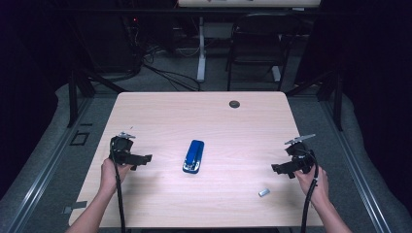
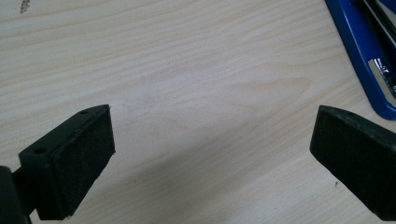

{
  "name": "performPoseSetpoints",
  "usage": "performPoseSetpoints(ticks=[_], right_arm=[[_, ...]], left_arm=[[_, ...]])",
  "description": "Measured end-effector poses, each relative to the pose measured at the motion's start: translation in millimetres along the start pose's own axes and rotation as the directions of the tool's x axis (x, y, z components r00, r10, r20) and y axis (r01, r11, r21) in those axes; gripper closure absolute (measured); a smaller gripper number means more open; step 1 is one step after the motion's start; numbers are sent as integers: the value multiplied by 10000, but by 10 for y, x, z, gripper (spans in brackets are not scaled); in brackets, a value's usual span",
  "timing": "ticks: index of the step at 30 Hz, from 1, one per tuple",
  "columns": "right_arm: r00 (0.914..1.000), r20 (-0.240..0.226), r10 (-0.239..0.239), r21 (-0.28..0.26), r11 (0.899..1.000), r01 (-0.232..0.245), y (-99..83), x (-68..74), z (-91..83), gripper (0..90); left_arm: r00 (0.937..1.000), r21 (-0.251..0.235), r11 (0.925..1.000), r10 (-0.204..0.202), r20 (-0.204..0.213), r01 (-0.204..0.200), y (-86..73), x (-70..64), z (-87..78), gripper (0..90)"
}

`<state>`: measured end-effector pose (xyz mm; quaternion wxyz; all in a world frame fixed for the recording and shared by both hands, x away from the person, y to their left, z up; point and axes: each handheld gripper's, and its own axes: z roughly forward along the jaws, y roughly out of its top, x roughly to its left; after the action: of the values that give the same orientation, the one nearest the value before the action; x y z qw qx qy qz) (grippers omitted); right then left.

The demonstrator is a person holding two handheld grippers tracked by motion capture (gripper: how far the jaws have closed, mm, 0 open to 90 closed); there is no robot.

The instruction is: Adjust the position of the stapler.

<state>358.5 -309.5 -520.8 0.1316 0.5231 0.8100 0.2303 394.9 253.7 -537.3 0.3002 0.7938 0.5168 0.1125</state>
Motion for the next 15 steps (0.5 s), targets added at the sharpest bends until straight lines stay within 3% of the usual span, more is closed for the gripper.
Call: performPoseSetpoints(ticks=[7, 15], right_arm=[[10000, 13, -79, 30, 10000, 79, -18, 6, -9, 0], [9998, -9, -191, 252, 9995, 191, 2, 31, 22, 0]], left_arm=[[9999, -155, 9999, 75, 136, -73, 43, -132, -32, 1], [9983, -12, 9989, 470, 351, -470, 68, -287, -27, 2]])
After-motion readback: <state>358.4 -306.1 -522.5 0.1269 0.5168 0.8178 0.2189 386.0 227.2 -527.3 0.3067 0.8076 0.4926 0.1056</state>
